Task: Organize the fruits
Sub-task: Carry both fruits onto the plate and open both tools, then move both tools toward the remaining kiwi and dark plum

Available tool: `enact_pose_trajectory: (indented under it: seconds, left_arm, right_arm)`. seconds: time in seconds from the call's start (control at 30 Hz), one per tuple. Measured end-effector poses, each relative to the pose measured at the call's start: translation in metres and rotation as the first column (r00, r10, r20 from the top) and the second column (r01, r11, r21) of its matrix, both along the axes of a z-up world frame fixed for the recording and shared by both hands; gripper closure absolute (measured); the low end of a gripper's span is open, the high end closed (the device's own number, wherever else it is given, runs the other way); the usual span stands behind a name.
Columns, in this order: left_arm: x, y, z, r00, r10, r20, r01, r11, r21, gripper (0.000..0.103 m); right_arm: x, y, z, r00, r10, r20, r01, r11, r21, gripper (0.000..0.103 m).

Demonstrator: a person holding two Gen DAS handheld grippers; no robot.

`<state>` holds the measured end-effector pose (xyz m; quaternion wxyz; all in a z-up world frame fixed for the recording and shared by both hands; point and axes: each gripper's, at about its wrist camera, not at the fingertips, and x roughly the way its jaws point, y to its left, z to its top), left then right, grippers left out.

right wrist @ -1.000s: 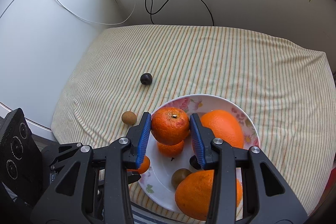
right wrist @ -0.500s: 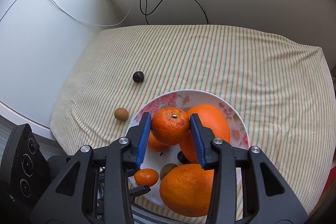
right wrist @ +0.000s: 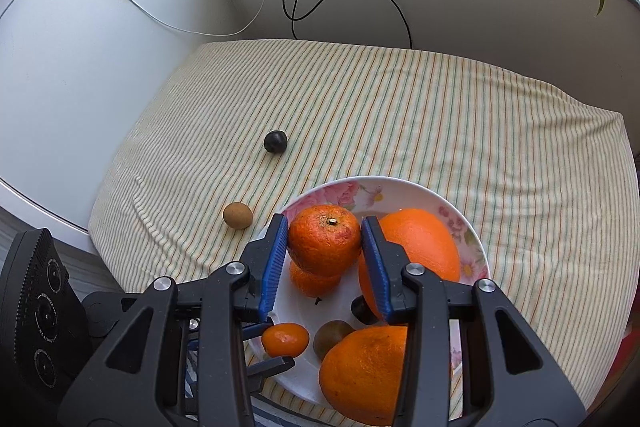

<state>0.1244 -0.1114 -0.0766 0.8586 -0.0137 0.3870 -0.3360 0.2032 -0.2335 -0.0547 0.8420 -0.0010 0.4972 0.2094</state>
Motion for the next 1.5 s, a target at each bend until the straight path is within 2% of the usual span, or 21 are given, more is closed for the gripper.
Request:
enact_pose_trajectory:
  seconds: [0.4, 0.43, 0.5, 0.6, 0.77, 0.9, 1.23, 1.5]
  left_arm:
    - [0.002, 0.001, 0.0, 1.0, 0.017, 0.004, -0.017, 1.0, 0.005, 0.081]
    - [0.001, 0.001, 0.0, 1.0, 0.016, 0.004, -0.016, 1.0, 0.006, 0.08]
    - [0.001, 0.001, 0.0, 1.0, 0.019, 0.009, -0.019, 1.0, 0.005, 0.066]
    - [0.001, 0.001, 0.001, 1.0, 0.019, 0.011, -0.019, 1.0, 0.004, 0.066]
    - [0.003, 0.001, 0.0, 1.0, 0.025, 0.011, -0.025, 1.0, 0.006, 0.066]
    - [0.002, 0.001, 0.002, 1.0, 0.023, 0.017, -0.023, 1.0, 0.007, 0.066]
    - [-0.007, 0.007, 0.008, 0.999, 0.036, 0.039, -0.037, 0.999, 0.008, 0.065]
    - [-0.01, 0.019, 0.011, 0.997, 0.052, 0.057, -0.052, 0.999, 0.009, 0.065]
  right_arm:
    - [0.005, 0.001, -0.003, 1.0, -0.013, -0.008, 0.013, 0.999, -0.029, 0.062]
    - [0.005, 0.001, -0.004, 1.0, -0.016, -0.008, 0.016, 0.999, -0.031, 0.062]
    - [0.005, 0.0, -0.004, 1.0, -0.016, -0.009, 0.016, 0.999, -0.032, 0.06]
    - [0.003, -0.001, 0.0, 1.0, -0.02, 0.006, 0.02, 0.999, -0.026, 0.045]
    - [0.0, -0.003, 0.007, 0.999, -0.022, 0.024, 0.022, 1.0, -0.018, 0.044]
    - [-0.003, -0.003, 0.012, 0.999, -0.02, 0.042, 0.021, 1.0, -0.022, 0.036]
    - [-0.007, -0.001, 0.019, 0.997, -0.028, 0.078, 0.032, 0.998, -0.046, 0.034]
    - [-0.006, 0.0, 0.026, 0.99, -0.059, 0.127, 0.063, 0.998, -0.024, 0.034]
